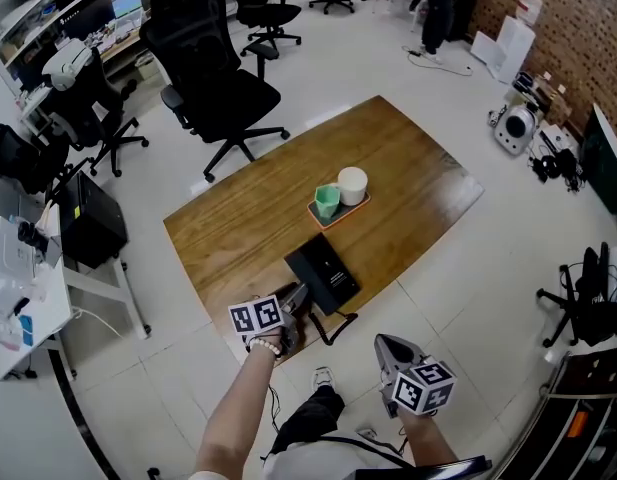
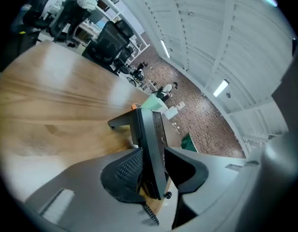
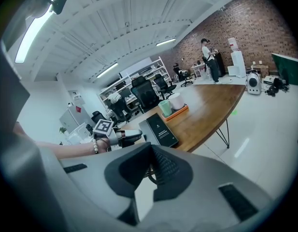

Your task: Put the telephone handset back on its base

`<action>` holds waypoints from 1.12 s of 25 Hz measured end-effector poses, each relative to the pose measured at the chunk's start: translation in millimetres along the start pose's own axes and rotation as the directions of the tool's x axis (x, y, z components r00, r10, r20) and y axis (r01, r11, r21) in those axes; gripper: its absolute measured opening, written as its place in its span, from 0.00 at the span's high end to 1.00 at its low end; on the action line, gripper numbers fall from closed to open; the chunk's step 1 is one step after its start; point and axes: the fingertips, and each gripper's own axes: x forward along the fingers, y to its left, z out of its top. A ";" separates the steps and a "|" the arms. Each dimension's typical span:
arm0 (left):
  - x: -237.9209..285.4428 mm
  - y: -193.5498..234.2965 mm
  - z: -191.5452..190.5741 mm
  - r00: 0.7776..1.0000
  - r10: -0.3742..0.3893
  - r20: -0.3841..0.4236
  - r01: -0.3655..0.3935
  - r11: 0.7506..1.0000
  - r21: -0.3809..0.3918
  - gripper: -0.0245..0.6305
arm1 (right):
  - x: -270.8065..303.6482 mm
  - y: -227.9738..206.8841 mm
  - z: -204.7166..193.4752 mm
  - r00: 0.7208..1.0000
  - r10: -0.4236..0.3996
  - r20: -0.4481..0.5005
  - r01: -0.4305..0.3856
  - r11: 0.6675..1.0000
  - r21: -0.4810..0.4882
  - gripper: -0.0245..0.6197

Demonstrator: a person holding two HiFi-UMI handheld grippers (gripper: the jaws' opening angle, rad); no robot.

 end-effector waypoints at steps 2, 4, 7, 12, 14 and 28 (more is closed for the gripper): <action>-18.1 -8.2 0.8 0.999 0.023 0.047 -0.023 1.000 0.008 0.74 | -6.6 -1.1 -3.8 1.000 -0.001 0.000 0.001 1.000 0.001 0.96; -38.8 -18.4 -2.5 0.995 0.034 0.090 -0.036 0.999 0.017 0.74 | -11.8 -0.7 -6.7 1.000 0.003 -0.002 -0.003 1.000 -0.005 0.96; -71.8 -31.6 -19.3 0.989 0.064 0.132 -0.069 0.997 0.039 0.80 | -20.3 2.6 -9.6 1.000 0.016 0.004 -0.016 1.000 -0.023 0.96; -120.1 -50.5 -66.8 0.978 0.147 0.148 -0.162 0.982 0.096 0.95 | -39.3 12.8 -14.0 0.999 0.045 0.019 -0.044 0.997 -0.064 0.96; -135.5 -62.1 -87.1 0.973 0.177 0.150 -0.197 0.971 0.133 0.95 | -49.3 19.1 -18.7 0.998 0.059 0.022 -0.057 0.995 -0.079 0.96; -209.0 -191.6 -181.9 0.941 0.218 0.258 -0.303 0.882 0.360 0.95 | -150.5 52.3 -57.4 0.987 0.140 0.084 -0.125 0.978 -0.165 0.96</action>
